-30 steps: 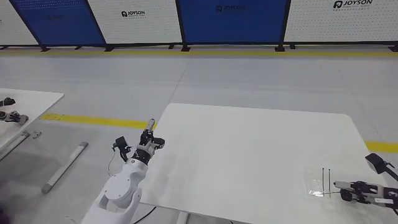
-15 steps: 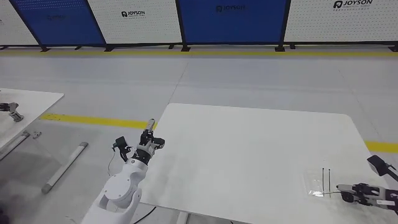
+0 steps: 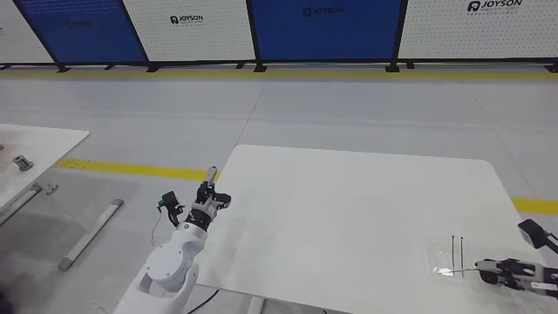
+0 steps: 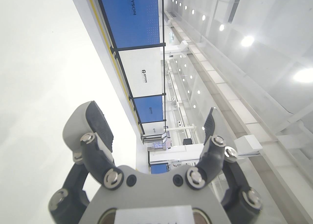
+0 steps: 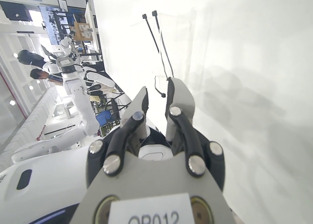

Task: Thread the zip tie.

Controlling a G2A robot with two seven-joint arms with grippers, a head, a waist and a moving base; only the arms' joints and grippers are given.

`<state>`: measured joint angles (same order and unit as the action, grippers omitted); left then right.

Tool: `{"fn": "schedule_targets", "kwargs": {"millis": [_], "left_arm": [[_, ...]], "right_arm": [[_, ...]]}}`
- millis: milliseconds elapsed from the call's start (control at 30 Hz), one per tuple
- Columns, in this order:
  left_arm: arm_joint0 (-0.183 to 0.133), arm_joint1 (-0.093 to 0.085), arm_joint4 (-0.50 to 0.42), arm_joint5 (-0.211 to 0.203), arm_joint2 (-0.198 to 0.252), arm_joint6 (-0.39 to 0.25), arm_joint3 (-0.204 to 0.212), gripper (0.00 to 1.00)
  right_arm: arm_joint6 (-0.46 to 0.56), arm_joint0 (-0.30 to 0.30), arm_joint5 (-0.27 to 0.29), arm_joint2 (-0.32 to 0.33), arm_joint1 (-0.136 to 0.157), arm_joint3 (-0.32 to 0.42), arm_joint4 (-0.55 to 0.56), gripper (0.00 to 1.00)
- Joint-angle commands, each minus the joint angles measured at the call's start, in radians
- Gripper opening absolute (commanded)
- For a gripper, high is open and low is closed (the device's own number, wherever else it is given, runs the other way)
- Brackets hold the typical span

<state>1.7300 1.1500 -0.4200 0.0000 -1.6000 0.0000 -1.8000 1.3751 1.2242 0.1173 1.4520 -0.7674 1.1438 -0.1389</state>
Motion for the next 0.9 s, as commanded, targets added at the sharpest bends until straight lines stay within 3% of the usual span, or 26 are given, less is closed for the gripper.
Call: {"fn": "schedule_targets", "kwargs": {"millis": [0,167,500,867], "left_arm": [[0.000,0.000,0.000,0.000,0.000,0.000,0.000,1.00],[0.000,0.000,0.000,0.000,0.000,0.000,0.000,1.00],[0.000,0.000,0.000,0.000,0.000,0.000,0.000,1.00],[0.000,0.000,0.000,0.000,0.000,0.000,0.000,1.00]], "right_arm": [[-0.004,-0.003,-0.003,-0.004,0.000,-0.001,-0.001,0.00],[-0.010,0.003,0.014,0.002,0.001,0.002,-0.016,0.00],[-0.001,0.096,0.151,0.101,0.008,0.038,-0.232,0.00],[0.015,0.110,0.157,0.109,0.008,0.040,-0.269,0.00]]}}
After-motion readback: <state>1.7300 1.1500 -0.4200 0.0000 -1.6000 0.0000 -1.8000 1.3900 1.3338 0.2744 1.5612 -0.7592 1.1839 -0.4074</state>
